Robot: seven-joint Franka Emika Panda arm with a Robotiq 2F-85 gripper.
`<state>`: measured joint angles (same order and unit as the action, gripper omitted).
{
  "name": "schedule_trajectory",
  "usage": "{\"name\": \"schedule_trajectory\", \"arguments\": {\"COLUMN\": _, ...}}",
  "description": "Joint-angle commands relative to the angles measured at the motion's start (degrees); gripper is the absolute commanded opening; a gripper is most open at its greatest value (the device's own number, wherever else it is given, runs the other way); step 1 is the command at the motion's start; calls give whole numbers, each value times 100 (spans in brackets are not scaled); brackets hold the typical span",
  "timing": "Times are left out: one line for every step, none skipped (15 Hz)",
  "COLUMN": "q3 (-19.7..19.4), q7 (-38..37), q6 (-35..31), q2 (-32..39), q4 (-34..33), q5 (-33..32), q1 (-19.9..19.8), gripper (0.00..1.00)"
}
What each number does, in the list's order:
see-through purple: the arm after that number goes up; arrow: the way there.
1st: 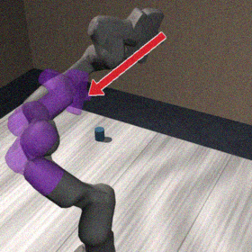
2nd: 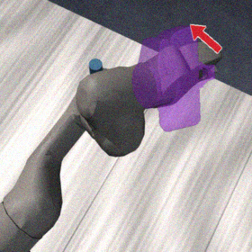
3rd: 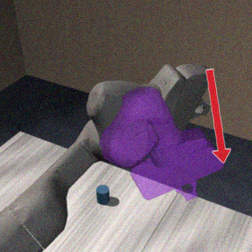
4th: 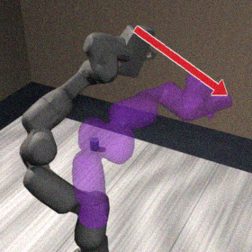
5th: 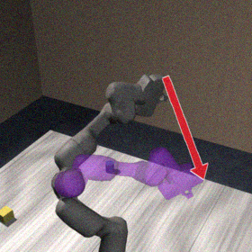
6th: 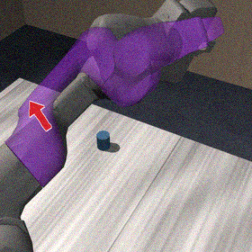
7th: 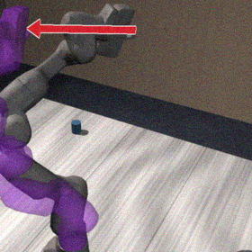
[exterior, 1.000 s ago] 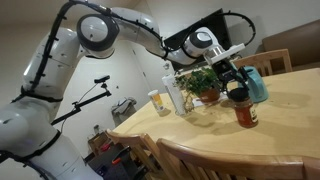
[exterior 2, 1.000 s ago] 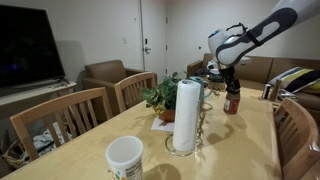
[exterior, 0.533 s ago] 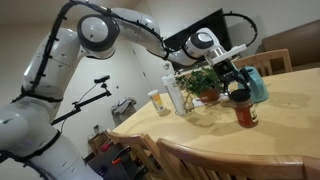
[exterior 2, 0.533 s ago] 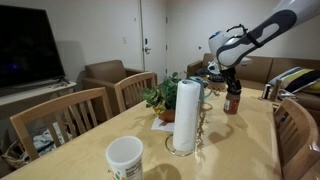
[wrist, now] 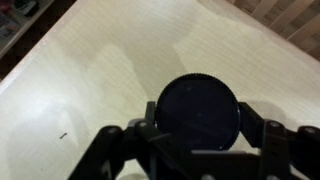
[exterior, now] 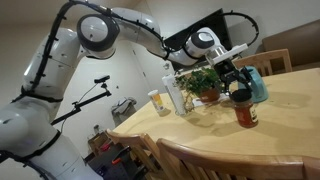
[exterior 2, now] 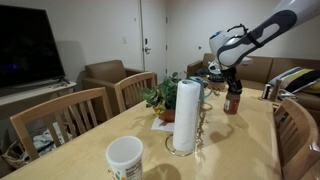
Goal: Use the black lid to close the jar
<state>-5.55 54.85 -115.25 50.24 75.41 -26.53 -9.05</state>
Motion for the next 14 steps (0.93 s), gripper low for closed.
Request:
{"name": "schedule_trajectory", "arguments": {"q3": -58, "q7": 47, "q6": 195, "q2": 64, "q4": -182, "q5": -1, "q1": 61, "gripper": 54}}
{"name": "schedule_trajectory", "arguments": {"q3": -59, "q7": 44, "q6": 196, "q2": 66, "q4": -181, "q5": -1, "q1": 63, "gripper": 54}}
{"name": "schedule_trajectory", "arguments": {"q3": -61, "q7": 43, "q6": 198, "q2": 65, "q4": -179, "q5": -6, "q1": 67, "gripper": 54}}
{"name": "schedule_trajectory", "arguments": {"q3": -60, "q7": 41, "q6": 198, "q2": 63, "q4": -175, "q5": -7, "q1": 71, "gripper": 54}}
{"name": "schedule_trajectory", "arguments": {"q3": -58, "q7": 46, "q6": 197, "q2": 64, "q4": -175, "q5": -8, "q1": 72, "gripper": 54}}
{"name": "schedule_trajectory", "arguments": {"q3": -57, "q7": 48, "q6": 200, "q2": 67, "q4": -176, "q5": -11, "q1": 76, "gripper": 54}}
{"name": "schedule_trajectory", "arguments": {"q3": -55, "q7": 52, "q6": 202, "q2": 71, "q4": -178, "q5": -11, "q1": 80, "gripper": 54}}
{"name": "schedule_trajectory", "arguments": {"q3": -55, "q7": 50, "q6": 206, "q2": 72, "q4": -178, "q5": -14, "q1": 87, "gripper": 54}}
{"name": "schedule_trajectory", "arguments": {"q3": -56, "q7": 46, "q6": 210, "q2": 72, "q4": -178, "q5": -20, "q1": 98, "gripper": 54}}
{"name": "schedule_trajectory", "arguments": {"q3": -57, "q7": 45, "q6": 214, "q2": 71, "q4": -177, "q5": -25, "q1": 108, "gripper": 54}}
{"name": "schedule_trajectory", "arguments": {"q3": -57, "q7": 42, "q6": 218, "q2": 70, "q4": -178, "q5": -29, "q1": 119, "gripper": 54}}
{"name": "schedule_trajectory", "arguments": {"q3": -58, "q7": 40, "q6": 223, "q2": 75, "q4": -183, "q5": -30, "q1": 129, "gripper": 54}}
{"name": "schedule_trajectory", "arguments": {"q3": -55, "q7": 46, "q6": 228, "q2": 80, "q4": -187, "q5": -27, "q1": 134, "gripper": 54}}
{"name": "schedule_trajectory", "arguments": {"q3": -54, "q7": 50, "q6": 227, "q2": 83, "q4": -190, "q5": -23, "q1": 135, "gripper": 54}}
